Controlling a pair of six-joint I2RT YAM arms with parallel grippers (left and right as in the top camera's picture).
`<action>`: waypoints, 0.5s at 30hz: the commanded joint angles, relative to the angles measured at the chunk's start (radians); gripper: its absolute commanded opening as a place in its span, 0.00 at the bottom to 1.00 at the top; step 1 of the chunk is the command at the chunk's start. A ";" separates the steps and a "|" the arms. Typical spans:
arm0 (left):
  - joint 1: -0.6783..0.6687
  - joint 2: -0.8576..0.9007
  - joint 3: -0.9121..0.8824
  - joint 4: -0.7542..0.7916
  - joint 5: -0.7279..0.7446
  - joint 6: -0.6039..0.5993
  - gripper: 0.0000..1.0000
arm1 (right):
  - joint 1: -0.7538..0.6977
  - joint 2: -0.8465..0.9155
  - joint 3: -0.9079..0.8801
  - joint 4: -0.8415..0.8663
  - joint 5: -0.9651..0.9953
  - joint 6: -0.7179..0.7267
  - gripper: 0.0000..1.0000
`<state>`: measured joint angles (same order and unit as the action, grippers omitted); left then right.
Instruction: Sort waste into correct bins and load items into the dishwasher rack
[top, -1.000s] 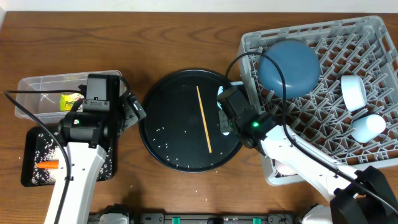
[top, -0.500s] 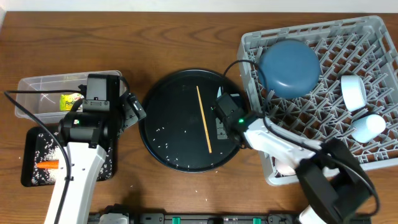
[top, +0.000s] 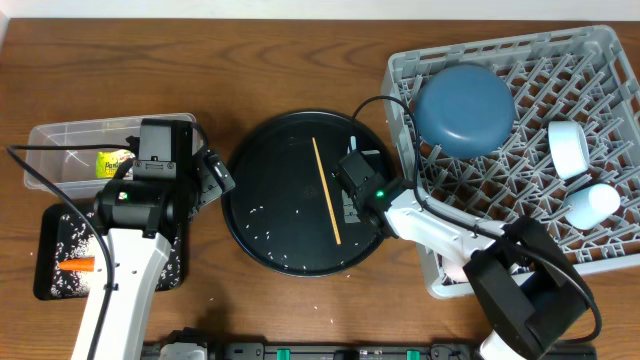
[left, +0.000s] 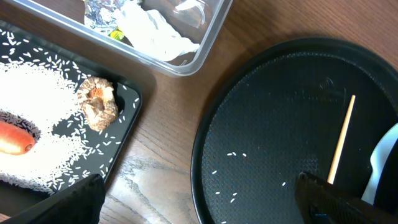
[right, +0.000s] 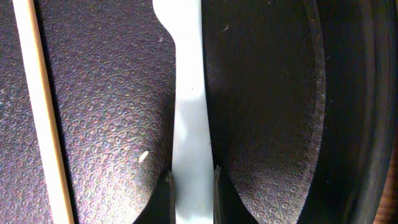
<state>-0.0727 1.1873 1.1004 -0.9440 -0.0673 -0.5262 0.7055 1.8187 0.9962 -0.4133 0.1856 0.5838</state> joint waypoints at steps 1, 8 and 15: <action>0.005 -0.003 0.016 -0.005 -0.016 0.002 0.98 | 0.007 0.041 -0.028 -0.008 -0.030 0.006 0.01; 0.005 -0.003 0.016 -0.005 -0.016 0.002 0.98 | 0.007 -0.066 -0.027 -0.011 -0.029 0.006 0.01; 0.005 -0.003 0.016 -0.005 -0.016 0.002 0.98 | 0.010 -0.179 -0.027 -0.071 -0.029 0.006 0.01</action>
<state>-0.0727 1.1873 1.1004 -0.9440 -0.0673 -0.5262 0.7074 1.6878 0.9752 -0.4721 0.1570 0.5842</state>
